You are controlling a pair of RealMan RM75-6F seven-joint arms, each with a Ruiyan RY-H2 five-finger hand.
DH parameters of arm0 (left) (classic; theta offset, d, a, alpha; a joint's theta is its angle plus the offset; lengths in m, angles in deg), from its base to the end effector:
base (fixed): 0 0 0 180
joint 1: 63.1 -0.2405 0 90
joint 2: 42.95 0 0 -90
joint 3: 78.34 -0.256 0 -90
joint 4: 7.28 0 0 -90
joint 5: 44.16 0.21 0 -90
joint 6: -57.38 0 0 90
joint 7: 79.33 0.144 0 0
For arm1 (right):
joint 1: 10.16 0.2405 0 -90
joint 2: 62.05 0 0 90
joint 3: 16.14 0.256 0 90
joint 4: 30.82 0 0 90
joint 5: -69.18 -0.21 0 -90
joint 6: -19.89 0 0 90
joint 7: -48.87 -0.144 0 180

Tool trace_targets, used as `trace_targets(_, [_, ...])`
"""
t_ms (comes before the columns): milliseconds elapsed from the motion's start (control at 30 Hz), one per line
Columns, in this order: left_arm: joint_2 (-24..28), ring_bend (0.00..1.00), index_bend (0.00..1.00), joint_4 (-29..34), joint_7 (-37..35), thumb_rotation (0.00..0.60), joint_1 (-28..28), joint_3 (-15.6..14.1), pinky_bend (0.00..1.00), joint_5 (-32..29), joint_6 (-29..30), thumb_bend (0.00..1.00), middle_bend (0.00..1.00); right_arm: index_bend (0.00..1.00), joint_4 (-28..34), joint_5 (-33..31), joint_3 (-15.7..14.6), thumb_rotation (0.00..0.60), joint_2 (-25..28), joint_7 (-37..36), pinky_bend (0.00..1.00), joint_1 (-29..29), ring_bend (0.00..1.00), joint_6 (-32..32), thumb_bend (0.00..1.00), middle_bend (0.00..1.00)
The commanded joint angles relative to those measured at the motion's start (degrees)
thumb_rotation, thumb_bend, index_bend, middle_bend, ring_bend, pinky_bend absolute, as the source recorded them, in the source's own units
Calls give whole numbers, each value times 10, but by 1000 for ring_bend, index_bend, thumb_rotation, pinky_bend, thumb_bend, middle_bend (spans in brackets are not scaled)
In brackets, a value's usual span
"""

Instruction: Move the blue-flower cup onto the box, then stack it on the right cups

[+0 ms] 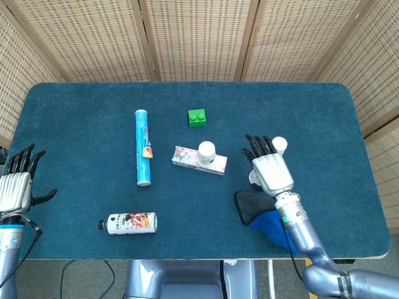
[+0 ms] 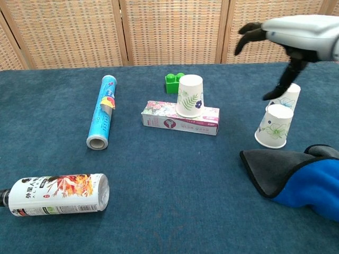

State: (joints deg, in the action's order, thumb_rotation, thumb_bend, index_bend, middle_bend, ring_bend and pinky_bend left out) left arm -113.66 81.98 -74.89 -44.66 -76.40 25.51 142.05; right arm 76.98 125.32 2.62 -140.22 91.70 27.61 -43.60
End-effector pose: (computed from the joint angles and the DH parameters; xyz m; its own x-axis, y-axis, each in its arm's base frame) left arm -0.2998 0.2496 0.1367 0.3849 -0.0439 0.9219 0.9224 0.0535 -0.3826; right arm -0.1061 -0.3256 0.0611 0.5052 -0.0861 0.8587 -0.8309 -0.3173 0.4571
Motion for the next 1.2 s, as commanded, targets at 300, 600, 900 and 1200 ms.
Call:
trace_targets(300, [4, 0, 135, -19, -34, 600, -8, 21, 45, 6, -36, 198, 0, 237, -100, -217, 63, 600, -120, 124, 46, 184, 0, 12, 186, 17])
trace_targets(600, [-2, 0, 138, -33, -34, 600, -11, 34, 45, 10, -55, 198, 0, 248, -202, -270, 61, 600, -157, 128, 72, 248, 0, 24, 194, 35])
trace_targets(900, [-4, 0, 141, -36, -40, 600, -13, 40, 45, 21, -68, 198, 0, 324, -241, -317, 35, 600, -165, 126, 82, 260, 0, 27, 202, 50])
trace_targets(1200, [-6, 0, 143, -37, -37, 600, -16, 48, 45, 22, -75, 198, 0, 328, -268, -294, 29, 600, -178, 86, 97, 270, 0, 38, 202, 62])
